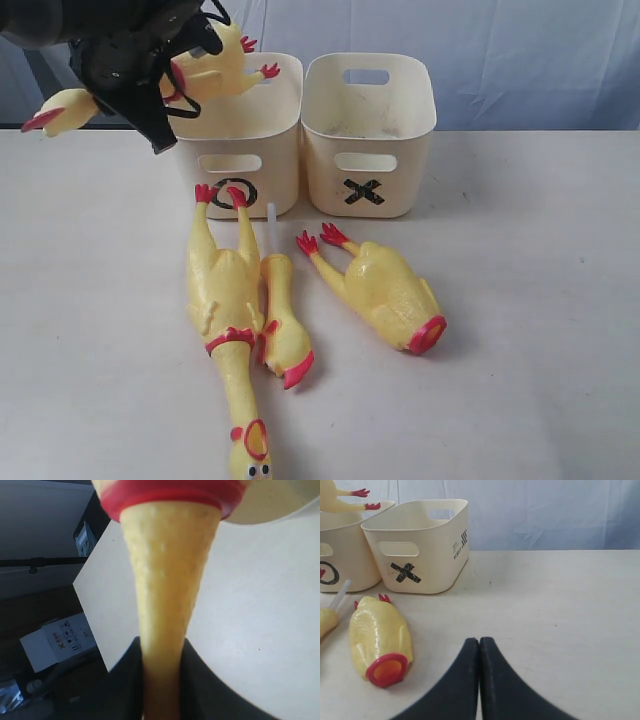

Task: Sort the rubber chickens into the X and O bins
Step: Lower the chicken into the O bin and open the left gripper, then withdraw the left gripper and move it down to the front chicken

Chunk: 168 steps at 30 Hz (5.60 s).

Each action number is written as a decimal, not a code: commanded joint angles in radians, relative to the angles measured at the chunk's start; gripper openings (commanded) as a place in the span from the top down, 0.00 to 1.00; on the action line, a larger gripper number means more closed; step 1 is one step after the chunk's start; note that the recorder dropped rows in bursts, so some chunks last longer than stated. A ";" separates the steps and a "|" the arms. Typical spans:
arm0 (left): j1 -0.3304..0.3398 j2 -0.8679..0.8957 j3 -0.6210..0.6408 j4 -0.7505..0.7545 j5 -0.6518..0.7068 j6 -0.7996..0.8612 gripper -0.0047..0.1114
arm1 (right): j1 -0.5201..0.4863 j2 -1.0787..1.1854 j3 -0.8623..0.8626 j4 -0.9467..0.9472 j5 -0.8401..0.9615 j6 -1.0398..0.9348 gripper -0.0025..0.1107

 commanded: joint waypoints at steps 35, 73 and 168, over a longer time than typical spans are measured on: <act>0.001 -0.004 -0.030 -0.140 -0.073 0.088 0.73 | -0.002 -0.005 0.005 0.001 -0.006 -0.001 0.98; 0.003 -0.006 -0.046 -0.196 -0.274 0.015 0.41 | -0.002 -0.005 0.005 0.003 -0.006 -0.001 0.98; -0.605 -0.594 0.882 -0.546 -0.445 -1.145 0.42 | -0.002 -0.005 0.005 0.003 -0.006 -0.001 0.98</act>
